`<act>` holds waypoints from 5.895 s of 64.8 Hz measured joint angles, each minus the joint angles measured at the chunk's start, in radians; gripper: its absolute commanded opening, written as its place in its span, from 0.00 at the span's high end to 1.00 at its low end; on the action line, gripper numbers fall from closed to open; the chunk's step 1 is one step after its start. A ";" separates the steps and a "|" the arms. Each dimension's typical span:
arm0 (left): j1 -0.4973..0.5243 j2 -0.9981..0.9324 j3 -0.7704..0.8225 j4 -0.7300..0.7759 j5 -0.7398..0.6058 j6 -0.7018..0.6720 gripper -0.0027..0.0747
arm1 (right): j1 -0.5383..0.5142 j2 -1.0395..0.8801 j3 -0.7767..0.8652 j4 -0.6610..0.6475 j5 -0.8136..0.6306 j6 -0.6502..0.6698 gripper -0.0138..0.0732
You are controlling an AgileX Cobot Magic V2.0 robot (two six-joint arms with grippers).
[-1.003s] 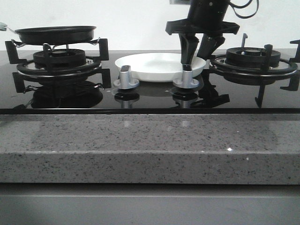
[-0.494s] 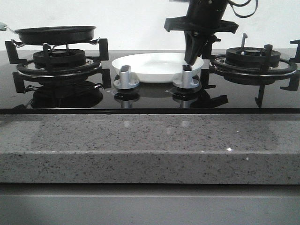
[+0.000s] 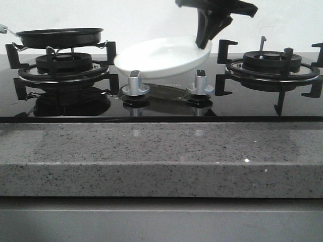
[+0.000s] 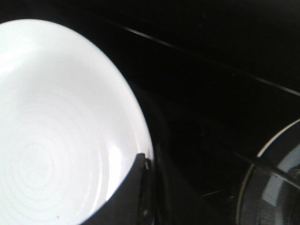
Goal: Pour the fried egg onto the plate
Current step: 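Lift the white plate with the right gripper toward the frying pan, then grasp the pale green pan handle with the left gripper and lift the pan, then tilt the frying pan over the held plate with the left gripper, sliding the egg out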
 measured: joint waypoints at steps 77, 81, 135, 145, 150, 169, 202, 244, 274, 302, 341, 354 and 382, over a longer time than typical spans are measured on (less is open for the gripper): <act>0.000 0.000 0.000 0.000 0.000 0.000 0.10 | -0.010 -0.526 0.837 0.214 -0.255 -0.252 0.91; 0.000 0.000 0.000 0.000 0.000 0.000 0.10 | -0.010 -0.529 0.855 0.233 -0.284 -0.268 0.91; 0.043 0.253 -0.126 -0.476 0.201 0.000 0.10 | -0.010 -0.529 0.869 0.258 -0.310 -0.281 0.91; 0.051 0.487 -0.262 -0.579 0.324 0.000 0.10 | -0.010 -0.529 0.869 0.258 -0.310 -0.281 0.91; 0.058 0.575 -0.318 -0.622 0.353 0.015 0.10 | -0.010 -0.529 0.869 0.258 -0.310 -0.281 0.91; 0.222 0.857 -0.526 -1.028 0.549 0.292 0.10 | -0.010 -0.529 0.869 0.258 -0.310 -0.281 0.91; 0.361 1.252 -0.804 -1.264 0.780 0.409 0.10 | -0.010 -0.529 0.869 0.258 -0.312 -0.283 0.91; 0.327 1.405 -0.936 -1.328 0.822 0.411 0.35 | -0.010 -0.529 0.869 0.258 -0.312 -0.283 0.91; 0.327 1.405 -0.939 -1.353 0.827 0.409 0.95 | -0.010 -0.529 0.869 0.258 -0.312 -0.283 0.91; 0.329 1.398 -1.009 -1.347 0.912 0.428 0.99 | -0.010 -0.529 0.869 0.258 -0.312 -0.285 0.91; 0.257 1.189 -1.042 -1.341 0.970 0.504 0.99 | -0.010 -0.529 0.869 0.258 -0.312 -0.285 0.91; 0.154 1.118 -1.042 -1.304 0.942 0.562 0.99 | -0.010 -0.529 0.869 0.258 -0.312 -0.285 0.91; -0.154 0.985 -1.042 -0.965 0.653 0.753 0.99 | -0.010 -0.529 0.869 0.258 -0.312 -0.285 0.91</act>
